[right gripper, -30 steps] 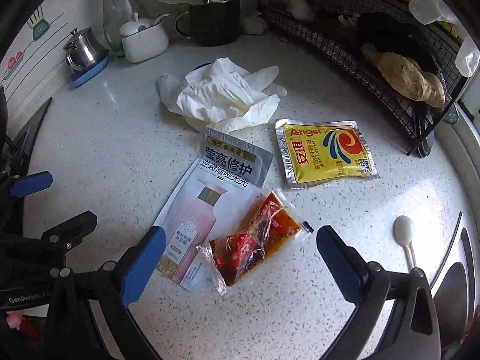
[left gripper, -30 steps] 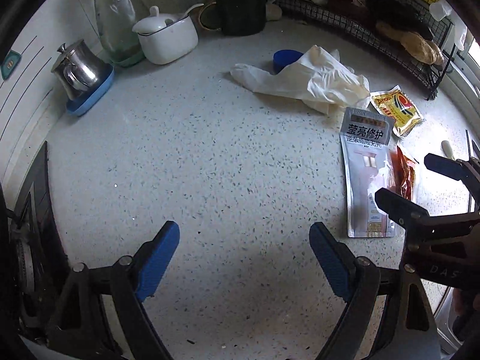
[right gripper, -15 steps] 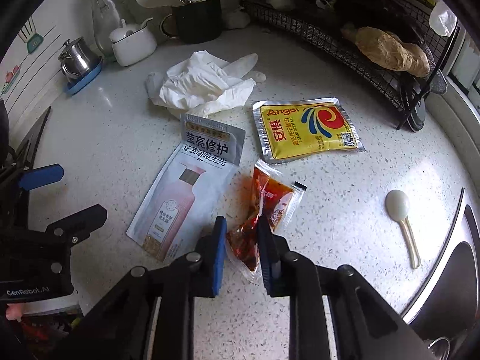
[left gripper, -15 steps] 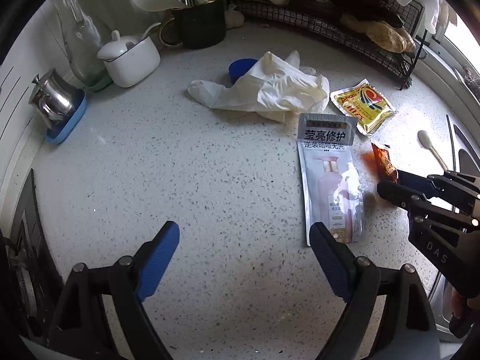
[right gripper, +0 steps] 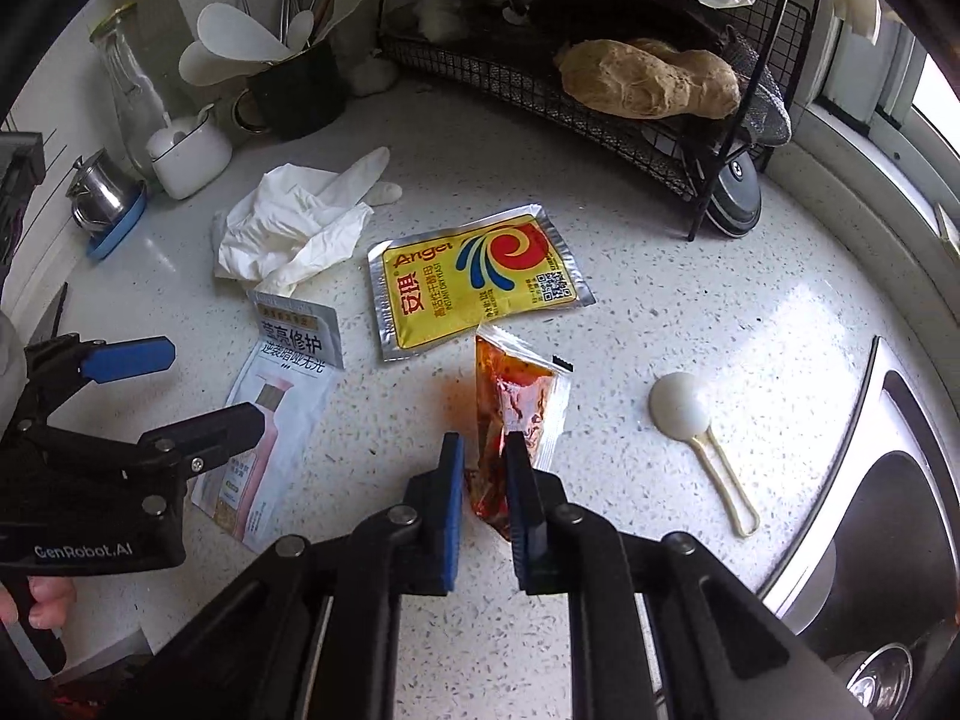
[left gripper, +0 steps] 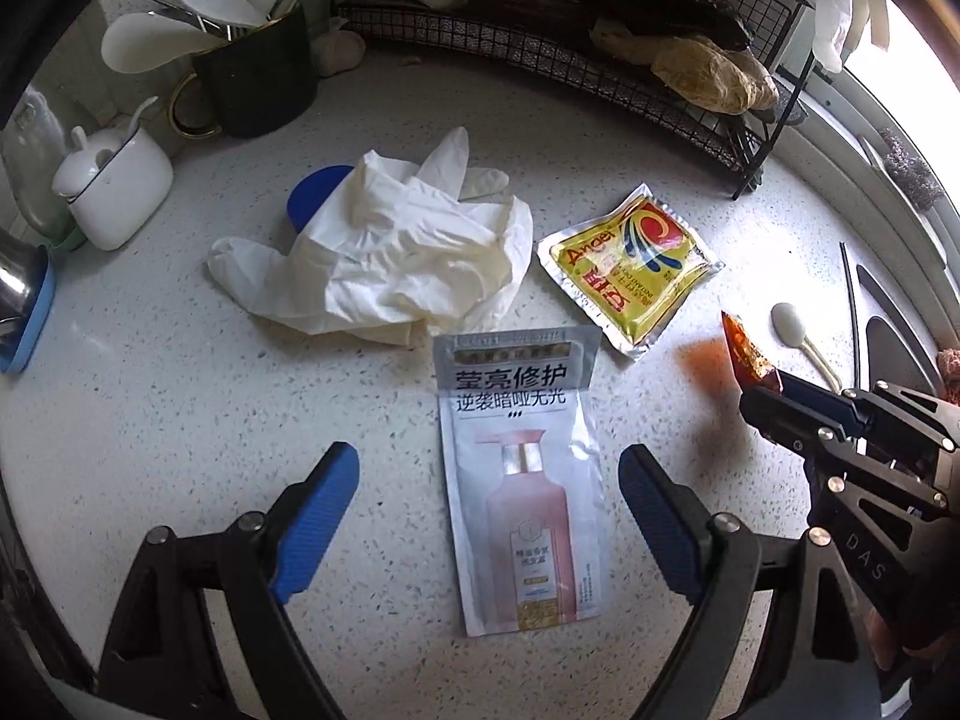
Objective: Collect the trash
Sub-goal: 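Grasp the red sauce packet with the right gripper while the left gripper approaches the shampoo sachet, then grasp the white shampoo sachet with the left gripper and lift it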
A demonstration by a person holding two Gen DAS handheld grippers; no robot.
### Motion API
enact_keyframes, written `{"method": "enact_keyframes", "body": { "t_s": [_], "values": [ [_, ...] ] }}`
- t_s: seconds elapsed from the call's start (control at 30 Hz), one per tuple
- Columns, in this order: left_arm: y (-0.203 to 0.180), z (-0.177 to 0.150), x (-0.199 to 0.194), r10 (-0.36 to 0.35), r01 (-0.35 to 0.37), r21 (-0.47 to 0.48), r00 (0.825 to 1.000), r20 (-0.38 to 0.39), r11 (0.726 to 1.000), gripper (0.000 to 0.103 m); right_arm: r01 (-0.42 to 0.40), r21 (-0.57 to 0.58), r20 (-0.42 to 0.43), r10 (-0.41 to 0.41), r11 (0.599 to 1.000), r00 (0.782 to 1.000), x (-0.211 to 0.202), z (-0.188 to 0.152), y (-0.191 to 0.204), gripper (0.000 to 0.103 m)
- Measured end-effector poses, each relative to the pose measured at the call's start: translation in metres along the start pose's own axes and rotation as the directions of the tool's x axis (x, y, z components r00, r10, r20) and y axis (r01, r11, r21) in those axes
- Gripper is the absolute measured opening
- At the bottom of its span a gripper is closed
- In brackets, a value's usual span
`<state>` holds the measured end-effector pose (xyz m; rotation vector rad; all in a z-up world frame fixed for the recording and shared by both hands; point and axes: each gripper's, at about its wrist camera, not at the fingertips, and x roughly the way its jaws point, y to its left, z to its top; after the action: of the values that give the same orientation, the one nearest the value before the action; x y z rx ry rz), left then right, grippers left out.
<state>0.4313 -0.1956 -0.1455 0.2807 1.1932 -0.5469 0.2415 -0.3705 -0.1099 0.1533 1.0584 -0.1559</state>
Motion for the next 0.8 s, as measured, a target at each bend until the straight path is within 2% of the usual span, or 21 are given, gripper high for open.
{"method": "enact_keyframes", "body": {
  "t_s": [0.27,0.47,0.5,0.57,0.63,0.8],
  "values": [
    [-0.011,0.034,0.032,0.012,-0.012,0.02,1.0,-0.022,1.0,0.087,0.004,0.044,-0.013,-0.004,0.999,1.0,0.007,0.003,-0.026,0.012],
    [-0.002,0.04,0.041,0.02,-0.02,-0.02,1.0,-0.008,1.0,0.086,-0.006,0.047,-0.006,0.006,0.999,1.0,0.012,0.014,-0.027,0.012],
    [-0.003,0.04,0.041,0.016,-0.016,-0.017,1.0,-0.005,1.0,0.084,-0.006,0.045,-0.005,0.006,0.999,1.0,0.011,0.013,-0.027,0.012],
    [-0.003,0.038,0.037,0.03,-0.03,-0.001,1.0,-0.002,1.0,0.068,-0.004,0.042,-0.002,0.004,0.999,1.0,0.016,0.018,-0.021,0.012],
    [0.0,0.033,0.031,0.028,-0.028,0.001,1.0,-0.009,1.0,0.063,-0.004,0.044,-0.002,0.004,0.999,1.0,0.014,0.014,-0.021,0.012],
    [0.005,0.014,0.02,0.003,-0.003,-0.02,1.0,-0.021,1.0,0.063,-0.012,0.032,-0.004,0.012,0.999,1.0,0.014,0.011,-0.008,0.012]
  ]
}}
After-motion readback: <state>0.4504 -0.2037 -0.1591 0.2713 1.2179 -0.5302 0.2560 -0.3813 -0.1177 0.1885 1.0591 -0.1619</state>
